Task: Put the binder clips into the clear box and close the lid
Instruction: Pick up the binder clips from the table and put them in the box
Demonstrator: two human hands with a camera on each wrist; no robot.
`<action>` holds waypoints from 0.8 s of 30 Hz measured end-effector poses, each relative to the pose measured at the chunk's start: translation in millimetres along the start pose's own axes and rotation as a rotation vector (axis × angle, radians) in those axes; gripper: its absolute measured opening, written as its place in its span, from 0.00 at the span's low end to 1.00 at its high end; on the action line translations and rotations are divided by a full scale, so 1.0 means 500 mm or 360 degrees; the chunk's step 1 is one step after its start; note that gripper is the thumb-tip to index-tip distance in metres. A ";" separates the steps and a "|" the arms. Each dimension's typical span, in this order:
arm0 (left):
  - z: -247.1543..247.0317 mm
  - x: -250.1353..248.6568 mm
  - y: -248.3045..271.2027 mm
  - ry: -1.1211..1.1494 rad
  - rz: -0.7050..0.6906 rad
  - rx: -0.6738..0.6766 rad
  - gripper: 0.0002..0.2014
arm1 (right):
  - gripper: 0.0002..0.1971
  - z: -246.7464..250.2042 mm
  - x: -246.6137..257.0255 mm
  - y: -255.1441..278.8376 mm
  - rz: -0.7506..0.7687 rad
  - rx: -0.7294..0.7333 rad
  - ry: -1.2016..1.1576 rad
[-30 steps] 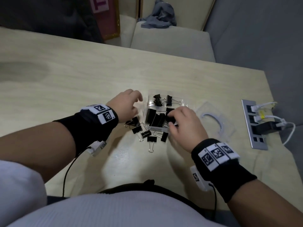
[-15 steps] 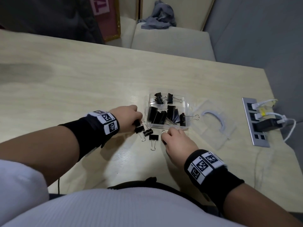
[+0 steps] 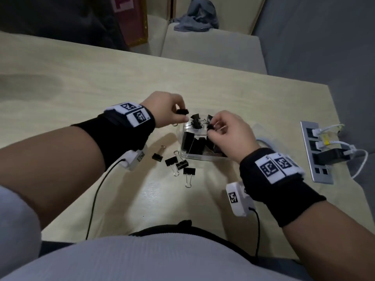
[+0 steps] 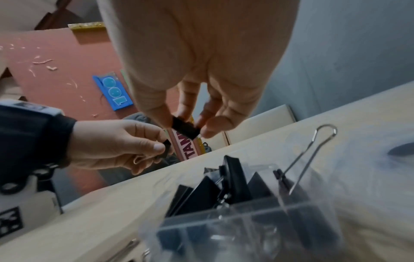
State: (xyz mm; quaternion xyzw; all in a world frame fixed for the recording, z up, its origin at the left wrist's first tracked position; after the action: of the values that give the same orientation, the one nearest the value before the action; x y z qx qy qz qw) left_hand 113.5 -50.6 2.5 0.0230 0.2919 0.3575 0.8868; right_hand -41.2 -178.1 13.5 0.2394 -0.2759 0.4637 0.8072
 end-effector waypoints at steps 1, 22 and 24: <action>0.000 -0.010 -0.006 0.0124 0.0012 -0.0025 0.18 | 0.13 0.007 -0.004 -0.012 -0.0035 -0.0061 0.0028; -0.142 0.086 0.086 -0.0771 0.0043 0.0636 0.18 | 0.14 -0.191 -0.026 0.124 0.0378 0.0851 0.0875; -0.142 0.082 0.086 -0.0776 0.0042 0.0594 0.14 | 0.14 -0.189 -0.035 0.121 0.0351 0.0811 0.0860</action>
State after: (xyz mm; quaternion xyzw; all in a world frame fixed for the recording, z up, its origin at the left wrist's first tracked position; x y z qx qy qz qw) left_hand 72.0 -4.0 -66.2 0.2743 0.1309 0.2933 0.9064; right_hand -80.5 -100.6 -59.7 0.2703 0.0468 0.6478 0.7107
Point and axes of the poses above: each hand's wrist, its own y-axis away from the middle knuckle, its own z-axis out of the back of the hand, x = y × z, the point moved 4 cm from there along -y, towards the middle knuckle, and after that the axes turned 1 degree about x, right-handed, at the moved point
